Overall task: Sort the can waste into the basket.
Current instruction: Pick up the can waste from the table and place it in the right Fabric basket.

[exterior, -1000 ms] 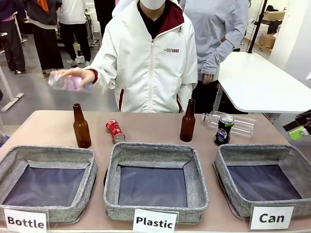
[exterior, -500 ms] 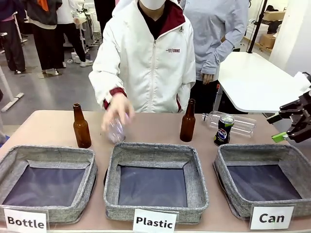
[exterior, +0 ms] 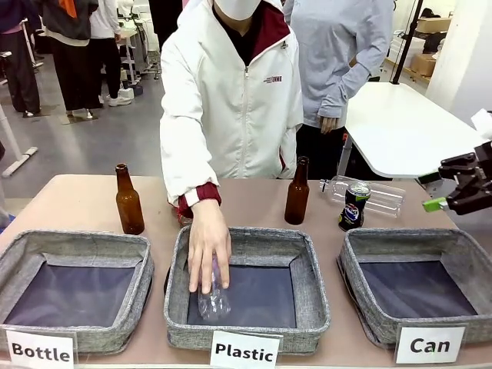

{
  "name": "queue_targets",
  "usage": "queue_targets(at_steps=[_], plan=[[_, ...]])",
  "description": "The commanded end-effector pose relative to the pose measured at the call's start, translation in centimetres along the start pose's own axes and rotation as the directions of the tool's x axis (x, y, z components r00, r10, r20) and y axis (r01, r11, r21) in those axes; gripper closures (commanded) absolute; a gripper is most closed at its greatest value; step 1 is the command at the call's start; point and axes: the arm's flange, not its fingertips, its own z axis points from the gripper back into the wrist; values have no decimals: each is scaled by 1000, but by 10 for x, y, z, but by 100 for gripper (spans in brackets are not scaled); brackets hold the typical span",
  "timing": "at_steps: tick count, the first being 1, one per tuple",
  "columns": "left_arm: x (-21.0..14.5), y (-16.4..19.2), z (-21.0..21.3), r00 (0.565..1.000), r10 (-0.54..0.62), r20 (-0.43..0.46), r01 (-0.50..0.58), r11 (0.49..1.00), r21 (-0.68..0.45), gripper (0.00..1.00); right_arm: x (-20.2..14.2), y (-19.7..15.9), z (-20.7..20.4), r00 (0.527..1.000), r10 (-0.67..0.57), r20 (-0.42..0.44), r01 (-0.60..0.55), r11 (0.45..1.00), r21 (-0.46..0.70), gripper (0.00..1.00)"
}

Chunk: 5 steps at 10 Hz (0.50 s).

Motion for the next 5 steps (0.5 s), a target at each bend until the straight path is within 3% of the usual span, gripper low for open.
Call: queue_targets(at_steps=[1, 5], plan=[[-1, 0, 2, 1000, -20, -4, 20, 1000, -11, 0, -10, -39, -32, 997, 23, 74, -24, 1000, 8, 0], [-1, 0, 2, 1000, -20, -4, 20, 1000, -11, 0, -30, -73, -75, 997, 53, 53, -57, 995, 79, 0]])
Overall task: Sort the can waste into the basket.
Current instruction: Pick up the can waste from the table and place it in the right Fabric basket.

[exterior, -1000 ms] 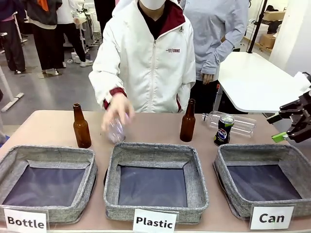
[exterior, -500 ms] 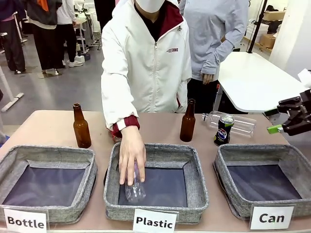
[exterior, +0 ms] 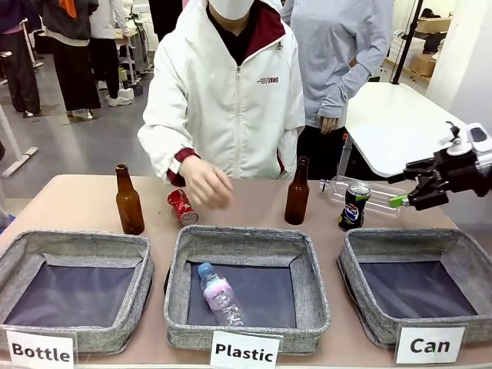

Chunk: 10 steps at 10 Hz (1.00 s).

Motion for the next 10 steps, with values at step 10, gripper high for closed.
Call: queue_targets(at_steps=[10], plan=[[-1, 0, 2, 1000, -20, -3, 20, 1000, -11, 0, -24, -31, -67, 998, 20, 64, -22, 1000, 19, 0]])
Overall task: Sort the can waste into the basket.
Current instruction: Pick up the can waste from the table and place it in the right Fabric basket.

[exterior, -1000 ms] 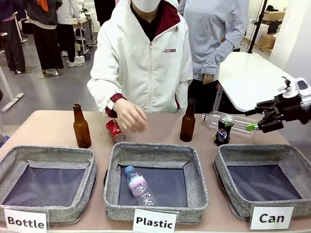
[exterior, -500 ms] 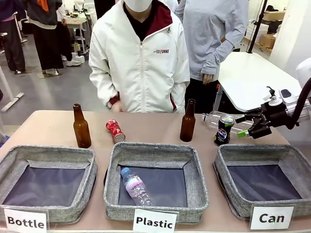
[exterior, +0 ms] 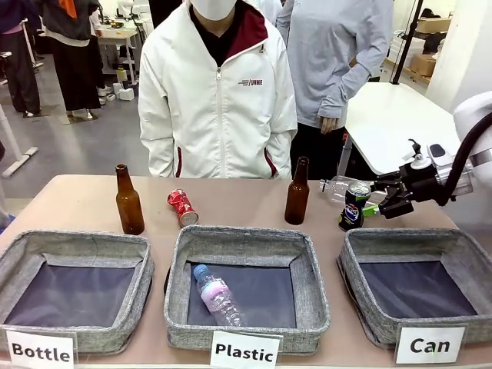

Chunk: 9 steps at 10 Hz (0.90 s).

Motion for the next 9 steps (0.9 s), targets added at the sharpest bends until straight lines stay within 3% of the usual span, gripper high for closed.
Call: queue_targets(at_steps=[1, 5, 6, 7, 8, 9], plan=[[-1, 0, 1, 1000, -20, -4, 20, 1000, -11, 0, -2, -6, -7, 998, 40, 46, -38, 998, -43, 0], [-1, 0, 1, 1000, -20, -4, 20, 1000, -11, 0, -4, -9, -18, 996, 4, 94, -3, 1000, -17, 0], [-1, 0, 1, 1000, -20, -4, 20, 1000, -11, 0, -5, -8, -17, 995, 15, 100, -15, 1000, -3, 8], [-1, 0, 1, 1000, -20, -4, 20, 1000, -11, 0, -4, -7, -18, 995, 14, 100, -16, 1000, 21, 60], [-1, 0, 1, 1000, -20, -4, 20, 1000, -11, 0, -4, -7, -18, 994, 11, 105, -14, 1000, 25, 68], [-1, 0, 1, 1000, -20, -4, 20, 1000, -11, 0, -4, -7, -18, 994, 8, 106, -11, 1000, 26, 100]])
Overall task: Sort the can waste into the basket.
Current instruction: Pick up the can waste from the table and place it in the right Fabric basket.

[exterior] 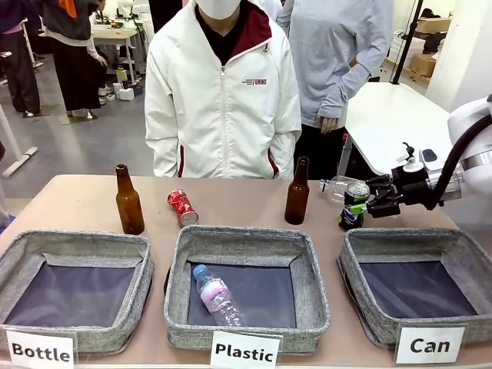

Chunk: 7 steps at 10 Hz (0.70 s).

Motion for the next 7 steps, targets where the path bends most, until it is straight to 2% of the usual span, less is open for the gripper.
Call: queue_targets(at_steps=[1, 2, 3, 4, 5, 7], plan=[[-1, 0, 1, 1000, -20, -3, 20, 1000, -11, 0, 0, -7, 0, 999, 27, 24, -27, 1000, 3, 100], [-1, 0, 1, 1000, -20, -3, 20, 1000, -11, 0, 0, -7, 0, 999, 25, 26, -26, 1000, 3, 100], [-1, 0, 1, 1000, -20, -3, 20, 1000, -11, 0, 0, -7, 0, 999, 24, 28, -24, 1000, 5, 87], [-1, 0, 1, 1000, -20, -3, 20, 1000, -11, 0, 0, -7, 0, 999, 25, 29, -26, 1000, 5, 97], [-1, 0, 1, 1000, -20, -3, 20, 1000, -11, 0, 1, -6, 0, 999, 28, 33, -29, 1000, 10, 100], [-1, 0, 1, 1000, -20, -3, 20, 1000, -11, 0, 12, 1, 5, 997, 54, 53, -55, 998, 25, 100]])
